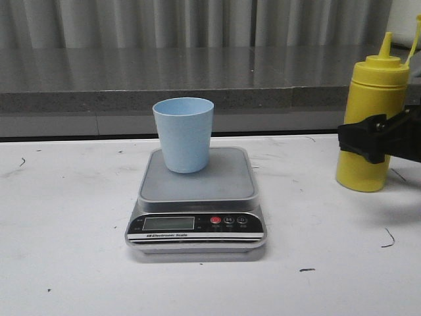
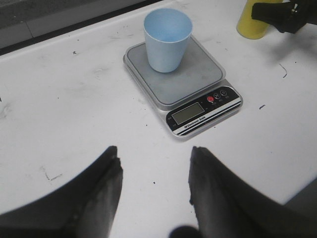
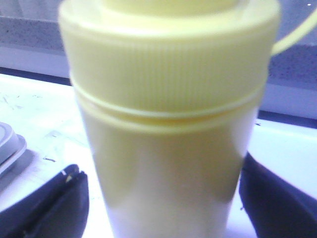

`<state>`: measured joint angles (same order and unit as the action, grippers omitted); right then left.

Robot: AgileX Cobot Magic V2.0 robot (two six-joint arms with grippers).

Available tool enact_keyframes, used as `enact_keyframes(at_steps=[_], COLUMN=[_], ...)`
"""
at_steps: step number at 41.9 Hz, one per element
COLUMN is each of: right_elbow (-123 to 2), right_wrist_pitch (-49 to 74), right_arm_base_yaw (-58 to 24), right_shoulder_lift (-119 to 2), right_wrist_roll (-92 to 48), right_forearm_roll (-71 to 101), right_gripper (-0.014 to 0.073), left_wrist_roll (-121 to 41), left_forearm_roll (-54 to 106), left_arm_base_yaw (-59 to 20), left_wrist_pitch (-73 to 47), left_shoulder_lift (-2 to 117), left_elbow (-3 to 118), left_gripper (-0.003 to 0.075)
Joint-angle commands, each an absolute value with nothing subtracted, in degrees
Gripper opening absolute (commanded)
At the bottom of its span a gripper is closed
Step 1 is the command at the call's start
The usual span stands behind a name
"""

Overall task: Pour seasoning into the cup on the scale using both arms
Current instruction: 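Open the right gripper and withdraw it from the bottle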

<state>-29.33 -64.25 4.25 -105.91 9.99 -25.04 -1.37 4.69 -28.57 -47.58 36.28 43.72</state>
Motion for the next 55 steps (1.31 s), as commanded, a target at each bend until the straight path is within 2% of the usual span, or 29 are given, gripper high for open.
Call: enact_keyframes(at_steps=[1, 9, 22, 29, 33, 39, 47, 50, 55], right_elbow=[-27.5, -22.9, -22.6, -22.6, -23.4, -25.4, -28.8, -30.7, -35.2], right_wrist_pitch=[-65.8, -53.9, -14.6, -3.5, 1.2, 11.1, 23.8, 29.3, 38.8], right_arm_base_yaw=[4.3, 3.0, -1.7, -6.8, -10.6, -16.0, -22.4, -23.6, -23.5], right_shoulder_lift=[-100.0, -91.0, -73.1, -66.5, -64.0, -61.4, -59.7, -59.7, -59.1], right_wrist_roll=[9.4, 16.1, 39.3, 55.4, 59.8, 59.7, 51.9, 45.4, 27.2], right_forearm_roll=[-24.0, -24.1, -38.9, -49.6, -52.2, -50.7, -47.3, -41.2, -27.5], right_gripper=[0.0635, 0.0635, 0.0635, 0.0635, 0.0635, 0.0635, 0.0635, 0.0635, 0.0635], left_wrist_roll=[-1.1, -1.1, -1.1, -1.1, -1.1, -1.1, -1.1, -1.1, -1.1], left_forearm_roll=[5.3, 5.3, 5.3, 5.3, 5.3, 5.3, 5.3, 5.3, 5.3], left_arm_base_yaw=[-28.9, -28.9, -28.9, -28.9, -28.9, -28.9, -28.9, -28.9, -28.9], left_wrist_pitch=[-43.5, -43.5, -43.5, -43.5, -43.5, -43.5, -43.5, -43.5, -43.5], left_shoulder_lift=[36.2, 36.2, 36.2, 36.2, 36.2, 36.2, 36.2, 36.2, 36.2], left_elbow=[45.2, 45.2, 45.2, 45.2, 45.2, 45.2, 45.2, 45.2, 45.2], left_gripper=[0.0313, 0.0313, 0.0313, 0.0313, 0.0313, 0.0313, 0.0313, 0.0313, 0.0313])
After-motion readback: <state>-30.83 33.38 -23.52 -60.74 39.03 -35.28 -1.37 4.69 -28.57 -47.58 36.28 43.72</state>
